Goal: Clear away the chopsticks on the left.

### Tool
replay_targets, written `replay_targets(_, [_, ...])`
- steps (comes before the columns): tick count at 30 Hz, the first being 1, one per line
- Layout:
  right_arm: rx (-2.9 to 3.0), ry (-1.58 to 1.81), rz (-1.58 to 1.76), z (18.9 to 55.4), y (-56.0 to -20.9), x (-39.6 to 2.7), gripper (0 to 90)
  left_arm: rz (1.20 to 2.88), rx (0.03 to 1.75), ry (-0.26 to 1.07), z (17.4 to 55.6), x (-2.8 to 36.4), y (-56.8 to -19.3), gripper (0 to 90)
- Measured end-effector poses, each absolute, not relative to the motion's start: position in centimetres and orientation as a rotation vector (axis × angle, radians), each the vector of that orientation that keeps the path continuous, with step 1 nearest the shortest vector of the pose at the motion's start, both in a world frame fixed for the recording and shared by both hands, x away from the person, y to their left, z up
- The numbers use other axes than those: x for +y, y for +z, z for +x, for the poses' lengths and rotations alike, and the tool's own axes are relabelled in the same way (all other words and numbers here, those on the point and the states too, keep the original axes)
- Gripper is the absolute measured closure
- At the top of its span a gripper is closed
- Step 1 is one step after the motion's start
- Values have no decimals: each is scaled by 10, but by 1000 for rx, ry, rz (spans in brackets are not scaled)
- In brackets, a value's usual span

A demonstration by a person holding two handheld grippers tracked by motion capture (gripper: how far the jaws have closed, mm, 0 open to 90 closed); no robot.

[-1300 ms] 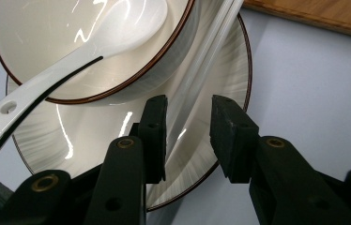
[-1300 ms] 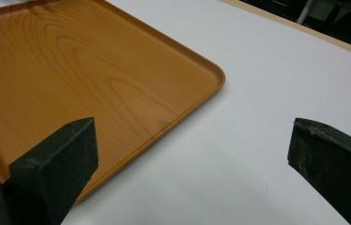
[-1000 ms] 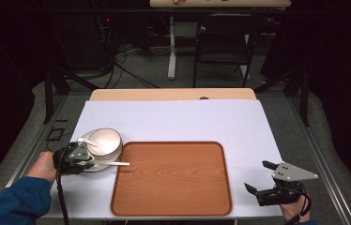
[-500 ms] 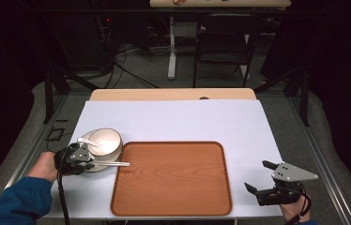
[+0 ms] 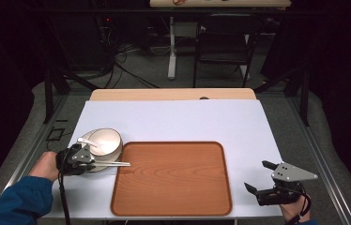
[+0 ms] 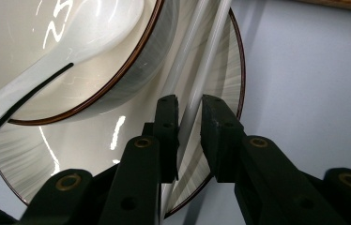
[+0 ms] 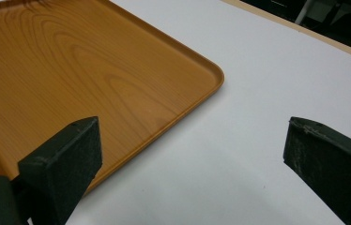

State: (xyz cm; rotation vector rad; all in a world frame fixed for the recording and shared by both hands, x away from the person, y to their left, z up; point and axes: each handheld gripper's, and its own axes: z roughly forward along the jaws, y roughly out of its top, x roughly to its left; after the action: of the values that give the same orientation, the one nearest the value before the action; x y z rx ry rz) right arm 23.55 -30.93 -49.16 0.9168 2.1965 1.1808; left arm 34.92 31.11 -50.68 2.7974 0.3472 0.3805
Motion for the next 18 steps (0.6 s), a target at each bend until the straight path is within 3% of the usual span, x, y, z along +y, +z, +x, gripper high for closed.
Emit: replay_targets(18, [2204, 1166, 919, 236, -493, -309, 50, 2843, 277, 313, 353, 304, -506, 838])
